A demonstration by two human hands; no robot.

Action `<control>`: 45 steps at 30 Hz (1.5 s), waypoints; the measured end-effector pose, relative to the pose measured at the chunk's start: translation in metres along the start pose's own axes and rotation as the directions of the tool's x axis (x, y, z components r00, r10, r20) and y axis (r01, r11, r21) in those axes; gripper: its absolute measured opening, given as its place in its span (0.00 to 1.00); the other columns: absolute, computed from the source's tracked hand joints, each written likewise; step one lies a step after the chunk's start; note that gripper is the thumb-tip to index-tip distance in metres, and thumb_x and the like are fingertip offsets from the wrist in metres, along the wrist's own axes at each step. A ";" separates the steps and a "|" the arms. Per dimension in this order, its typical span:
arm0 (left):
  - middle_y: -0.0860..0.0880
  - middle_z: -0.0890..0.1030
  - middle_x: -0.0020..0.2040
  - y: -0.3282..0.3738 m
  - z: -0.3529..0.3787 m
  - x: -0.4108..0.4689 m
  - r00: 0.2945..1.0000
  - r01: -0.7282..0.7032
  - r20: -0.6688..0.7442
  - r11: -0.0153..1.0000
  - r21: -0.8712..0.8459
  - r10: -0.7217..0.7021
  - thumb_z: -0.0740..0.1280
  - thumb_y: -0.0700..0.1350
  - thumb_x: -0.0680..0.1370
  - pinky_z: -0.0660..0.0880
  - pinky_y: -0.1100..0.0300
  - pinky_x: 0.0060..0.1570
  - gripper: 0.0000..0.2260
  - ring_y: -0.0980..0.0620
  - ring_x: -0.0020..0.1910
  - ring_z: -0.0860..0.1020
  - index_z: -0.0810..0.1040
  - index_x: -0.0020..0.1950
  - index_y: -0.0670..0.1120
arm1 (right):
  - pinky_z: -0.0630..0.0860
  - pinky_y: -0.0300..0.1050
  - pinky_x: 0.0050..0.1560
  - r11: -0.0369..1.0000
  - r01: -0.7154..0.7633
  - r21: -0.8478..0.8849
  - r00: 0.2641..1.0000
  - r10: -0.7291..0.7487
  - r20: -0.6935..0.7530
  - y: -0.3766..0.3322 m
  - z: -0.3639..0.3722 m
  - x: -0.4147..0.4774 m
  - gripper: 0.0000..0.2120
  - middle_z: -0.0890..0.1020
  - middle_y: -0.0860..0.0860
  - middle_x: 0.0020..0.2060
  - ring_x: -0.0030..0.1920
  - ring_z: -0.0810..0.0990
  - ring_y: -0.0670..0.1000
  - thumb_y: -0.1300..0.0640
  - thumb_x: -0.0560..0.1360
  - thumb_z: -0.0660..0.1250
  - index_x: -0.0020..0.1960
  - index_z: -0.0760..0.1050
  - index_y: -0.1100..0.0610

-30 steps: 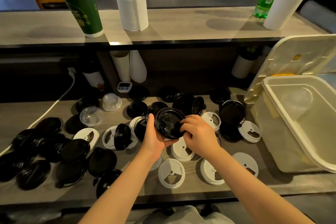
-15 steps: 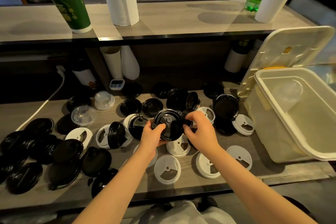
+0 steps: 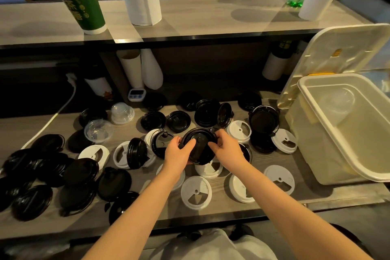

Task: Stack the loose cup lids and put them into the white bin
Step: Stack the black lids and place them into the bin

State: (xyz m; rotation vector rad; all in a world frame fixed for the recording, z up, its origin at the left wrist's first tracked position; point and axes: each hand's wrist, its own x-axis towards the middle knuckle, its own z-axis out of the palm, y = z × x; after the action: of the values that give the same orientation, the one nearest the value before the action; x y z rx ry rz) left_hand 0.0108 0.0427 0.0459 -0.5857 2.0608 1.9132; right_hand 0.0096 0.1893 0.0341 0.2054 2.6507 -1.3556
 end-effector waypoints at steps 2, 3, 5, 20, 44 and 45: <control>0.44 0.74 0.62 -0.001 -0.001 0.000 0.998 0.058 0.037 0.997 -0.052 -0.056 0.67 0.43 0.77 0.79 0.52 0.45 0.22 0.45 0.58 0.76 0.66 0.70 0.43 | 0.77 0.50 0.45 1.000 0.000 -0.005 1.000 0.000 0.003 0.000 0.000 0.000 0.06 0.80 0.57 0.41 0.42 0.79 0.55 0.57 0.76 0.66 0.51 0.69 0.54; 0.46 0.73 0.62 -0.001 -0.001 -0.001 0.998 0.056 0.046 0.997 -0.055 -0.053 0.66 0.42 0.77 0.78 0.53 0.44 0.23 0.46 0.57 0.75 0.64 0.71 0.43 | 0.77 0.48 0.44 1.000 0.002 -0.022 1.000 -0.002 0.010 0.001 0.000 0.000 0.06 0.79 0.56 0.40 0.41 0.79 0.54 0.57 0.76 0.66 0.51 0.70 0.54; 0.50 0.70 0.57 -0.002 -0.001 -0.002 0.998 0.027 0.049 0.999 -0.036 -0.026 0.65 0.40 0.78 0.76 0.54 0.44 0.23 0.49 0.54 0.73 0.63 0.72 0.44 | 0.73 0.43 0.39 0.996 0.030 -0.088 0.999 -0.026 0.041 0.002 -0.002 -0.001 0.08 0.77 0.53 0.37 0.38 0.77 0.51 0.55 0.76 0.67 0.52 0.71 0.56; 0.43 0.73 0.54 -0.011 0.000 0.015 0.987 0.147 -0.043 0.982 -0.120 -0.153 0.63 0.36 0.77 0.79 0.51 0.40 0.10 0.43 0.49 0.76 0.69 0.55 0.46 | 0.61 0.55 0.71 0.724 0.199 -0.661 0.956 0.006 0.294 0.069 -0.045 -0.016 0.45 0.53 0.52 0.76 0.76 0.50 0.57 0.36 0.69 0.68 0.77 0.51 0.48; 0.45 0.81 0.49 0.000 0.007 -0.005 0.961 0.264 0.153 0.930 -0.255 -0.230 0.57 0.51 0.81 0.79 0.46 0.47 0.13 0.46 0.46 0.81 0.74 0.60 0.47 | 0.68 0.49 0.65 0.875 0.375 -0.305 0.926 -0.366 0.088 0.005 -0.012 -0.003 0.31 0.65 0.53 0.63 0.64 0.66 0.54 0.43 0.69 0.71 0.67 0.67 0.52; 0.46 0.81 0.49 0.001 0.007 -0.005 0.959 0.270 0.163 0.926 -0.262 -0.233 0.56 0.53 0.81 0.79 0.46 0.47 0.14 0.47 0.46 0.81 0.75 0.58 0.48 | 0.67 0.51 0.65 0.858 0.390 -0.335 0.920 -0.373 0.116 0.004 -0.011 -0.003 0.31 0.64 0.53 0.64 0.64 0.65 0.55 0.41 0.69 0.70 0.68 0.67 0.52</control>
State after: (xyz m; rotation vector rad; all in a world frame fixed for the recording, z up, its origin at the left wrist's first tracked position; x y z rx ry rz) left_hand 0.0144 0.0502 0.0480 -0.7302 1.5594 2.0419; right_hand 0.0124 0.2000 0.0377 -0.4159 2.9357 -0.9171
